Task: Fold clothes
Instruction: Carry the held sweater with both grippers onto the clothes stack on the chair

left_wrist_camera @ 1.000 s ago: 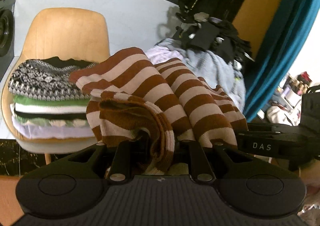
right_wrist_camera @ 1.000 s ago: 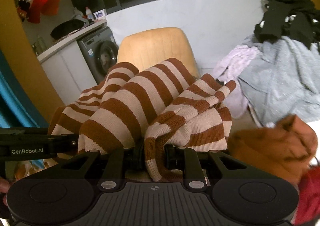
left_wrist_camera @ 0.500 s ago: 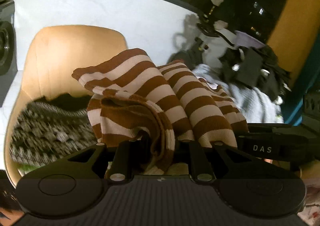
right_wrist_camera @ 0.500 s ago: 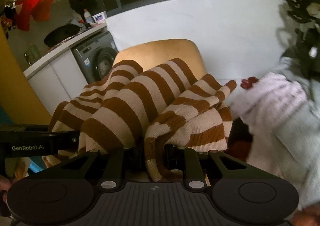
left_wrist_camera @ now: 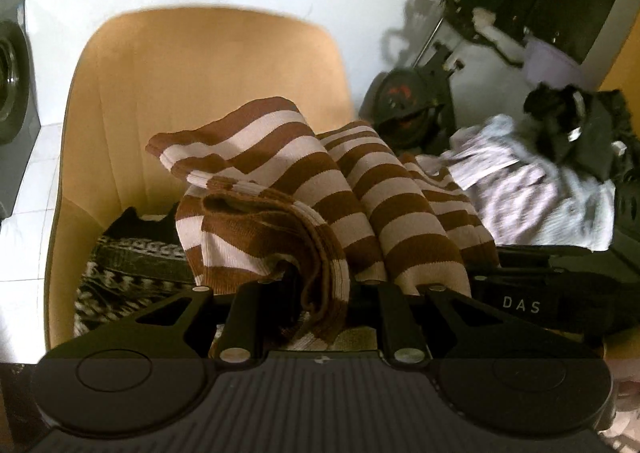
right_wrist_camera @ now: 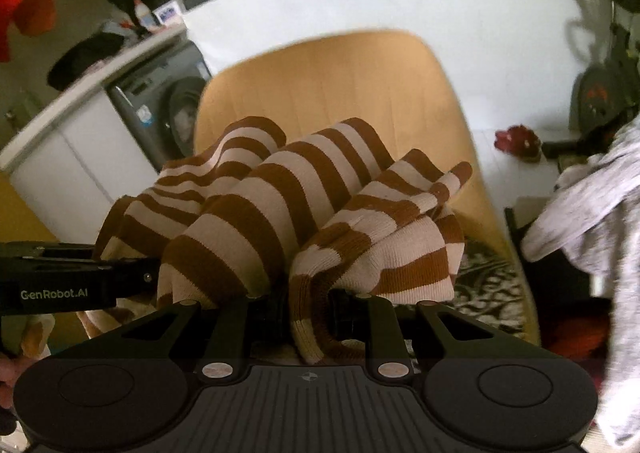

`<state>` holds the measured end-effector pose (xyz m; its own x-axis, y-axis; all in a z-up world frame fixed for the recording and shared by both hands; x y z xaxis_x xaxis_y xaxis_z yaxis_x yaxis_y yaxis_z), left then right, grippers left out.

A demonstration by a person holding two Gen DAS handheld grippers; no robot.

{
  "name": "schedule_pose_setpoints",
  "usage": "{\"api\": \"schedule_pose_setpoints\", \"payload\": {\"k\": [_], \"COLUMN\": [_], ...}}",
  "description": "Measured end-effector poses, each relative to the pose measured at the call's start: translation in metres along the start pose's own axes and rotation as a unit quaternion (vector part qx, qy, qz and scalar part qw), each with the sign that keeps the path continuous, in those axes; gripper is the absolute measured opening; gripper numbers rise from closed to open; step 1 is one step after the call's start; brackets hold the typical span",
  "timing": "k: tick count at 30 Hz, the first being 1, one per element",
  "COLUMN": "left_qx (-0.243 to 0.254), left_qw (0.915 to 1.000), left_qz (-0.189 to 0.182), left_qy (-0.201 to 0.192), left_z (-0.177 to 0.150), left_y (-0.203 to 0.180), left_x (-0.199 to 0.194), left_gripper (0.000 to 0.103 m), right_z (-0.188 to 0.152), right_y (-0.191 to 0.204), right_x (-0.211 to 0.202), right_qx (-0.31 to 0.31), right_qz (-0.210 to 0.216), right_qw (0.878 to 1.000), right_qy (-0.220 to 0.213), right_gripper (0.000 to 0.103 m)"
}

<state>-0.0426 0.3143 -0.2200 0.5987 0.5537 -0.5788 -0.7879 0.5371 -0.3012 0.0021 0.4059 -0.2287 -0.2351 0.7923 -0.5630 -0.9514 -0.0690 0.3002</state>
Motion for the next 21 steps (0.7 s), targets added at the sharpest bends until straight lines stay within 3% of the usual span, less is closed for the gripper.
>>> {"api": "schedule_pose_setpoints", "payload": {"k": [5, 10, 15, 21], "left_qx": [0.015, -0.013, -0.059, -0.073], "left_qw": [0.9994, 0.9939, 0.9915, 0.9901], "left_qz": [-0.006, 0.019, -0.008, -0.025], "left_qy": [0.030, 0.108, 0.115, 0.118], "left_z": [-0.010, -0.050, -0.051, -0.048], "left_y": [0.047, 0.095, 0.102, 0.113], "left_x": [0.048, 0.085, 0.070, 0.043], "left_gripper": [0.018, 0.020, 0.022, 0.026], "right_z": [-0.021, -0.062, -0.069, -0.079], "right_y": [-0.003, -0.027, -0.043, -0.056], "right_x": [0.066, 0.126, 0.124, 0.097], "right_qx": [0.007, -0.009, 0.026, 0.053], "right_qz": [-0.021, -0.049, -0.042, -0.042], "right_qw": [1.000, 0.995, 0.994, 0.991], "right_qy": [0.018, 0.086, 0.101, 0.114], "right_gripper": [0.018, 0.018, 0.027, 0.034]}}
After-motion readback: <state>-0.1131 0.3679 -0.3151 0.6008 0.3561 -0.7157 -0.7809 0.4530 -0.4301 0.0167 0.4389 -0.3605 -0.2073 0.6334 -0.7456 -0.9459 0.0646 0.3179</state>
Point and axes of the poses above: each gripper's, at about its wrist camera, not at the fingertips, and x roughly the way its jaws point, y to its left, z to its top, the point moved 10 cm from there along x, roughly the way its jaws point, and after that the axes turned 12 degrees about -y, right-handed, at the moved point
